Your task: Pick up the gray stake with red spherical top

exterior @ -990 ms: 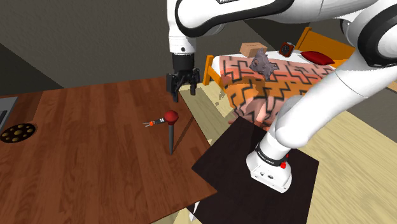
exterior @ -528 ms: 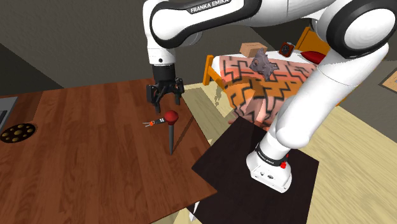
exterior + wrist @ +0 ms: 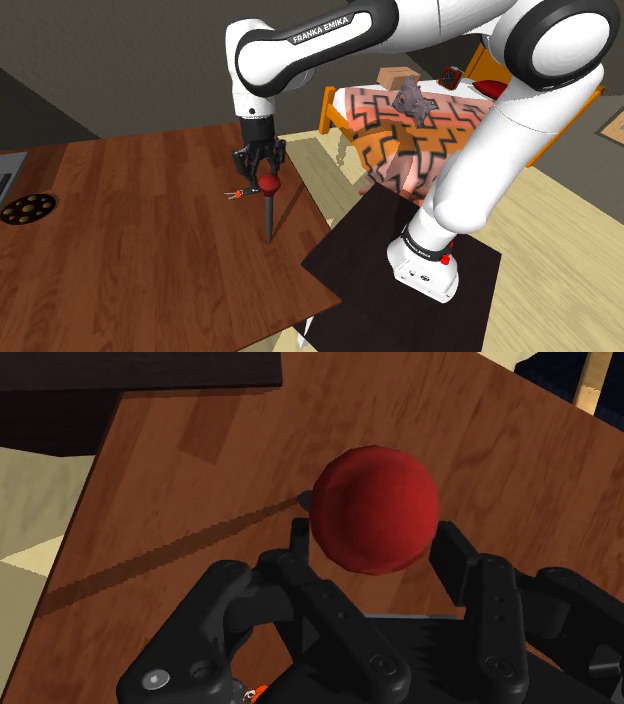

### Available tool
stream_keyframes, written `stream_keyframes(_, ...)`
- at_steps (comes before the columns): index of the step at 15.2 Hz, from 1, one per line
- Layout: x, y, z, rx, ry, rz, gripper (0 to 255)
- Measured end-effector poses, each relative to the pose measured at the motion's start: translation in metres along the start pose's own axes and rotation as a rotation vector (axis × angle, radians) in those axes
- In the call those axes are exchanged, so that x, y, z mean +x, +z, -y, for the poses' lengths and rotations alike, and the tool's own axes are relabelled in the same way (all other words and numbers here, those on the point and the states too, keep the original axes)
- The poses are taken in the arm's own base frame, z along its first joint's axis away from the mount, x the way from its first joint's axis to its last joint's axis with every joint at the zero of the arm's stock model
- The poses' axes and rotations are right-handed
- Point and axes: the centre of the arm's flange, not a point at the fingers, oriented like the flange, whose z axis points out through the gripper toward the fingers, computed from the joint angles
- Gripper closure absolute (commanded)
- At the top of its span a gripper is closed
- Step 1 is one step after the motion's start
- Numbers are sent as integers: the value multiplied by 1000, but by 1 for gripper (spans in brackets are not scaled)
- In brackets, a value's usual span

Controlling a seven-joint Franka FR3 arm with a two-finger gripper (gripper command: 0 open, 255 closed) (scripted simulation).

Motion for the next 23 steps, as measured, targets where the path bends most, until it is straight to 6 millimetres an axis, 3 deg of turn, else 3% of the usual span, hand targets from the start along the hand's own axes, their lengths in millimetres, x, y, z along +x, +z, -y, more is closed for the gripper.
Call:
stream_keyframes(10, -1, -2, 0, 1, 0, -2, 255)
stream_keyframes(23, -21, -63, 10, 0, 0, -1, 255)
